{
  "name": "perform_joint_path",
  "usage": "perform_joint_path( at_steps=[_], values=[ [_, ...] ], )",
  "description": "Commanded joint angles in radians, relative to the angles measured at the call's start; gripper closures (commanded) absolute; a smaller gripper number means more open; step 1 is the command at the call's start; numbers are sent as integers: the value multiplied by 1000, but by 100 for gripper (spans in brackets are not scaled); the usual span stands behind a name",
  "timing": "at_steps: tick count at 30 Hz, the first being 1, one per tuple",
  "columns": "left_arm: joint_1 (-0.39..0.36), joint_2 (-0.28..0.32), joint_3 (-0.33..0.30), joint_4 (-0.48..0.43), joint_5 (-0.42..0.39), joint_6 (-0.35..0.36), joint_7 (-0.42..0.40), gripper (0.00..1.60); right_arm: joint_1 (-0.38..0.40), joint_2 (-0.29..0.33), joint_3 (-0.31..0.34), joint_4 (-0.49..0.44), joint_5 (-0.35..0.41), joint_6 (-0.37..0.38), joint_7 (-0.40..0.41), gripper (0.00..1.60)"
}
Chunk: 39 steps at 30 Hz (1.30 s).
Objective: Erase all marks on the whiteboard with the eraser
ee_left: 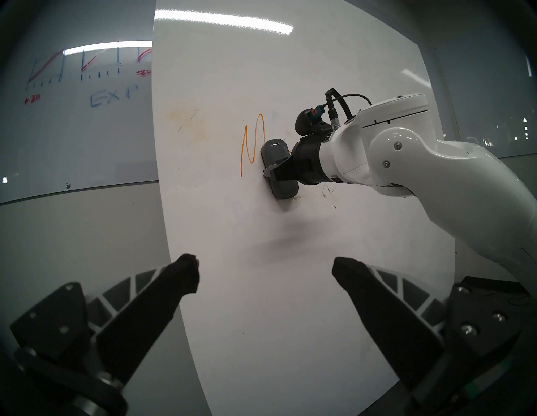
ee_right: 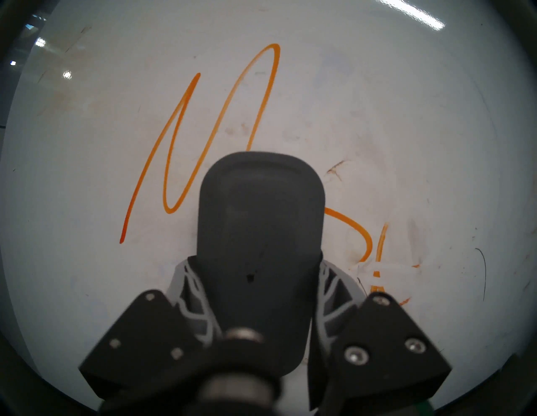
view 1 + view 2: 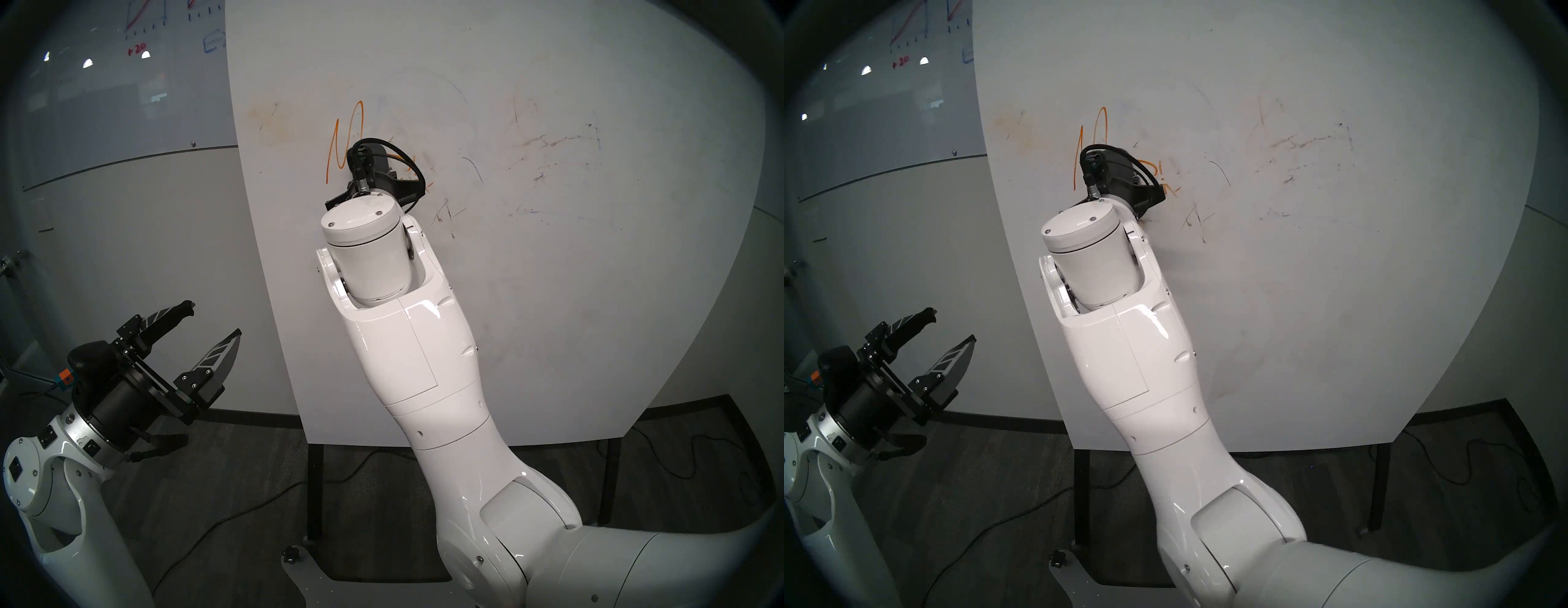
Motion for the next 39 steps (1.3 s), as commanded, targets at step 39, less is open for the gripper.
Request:
perform_joint_path(
  at_steps=[39],
  values=[
    [0,2,2,-19,-5,1,1,0,47,184,266,-85,-20,-19,17,160]
  ],
)
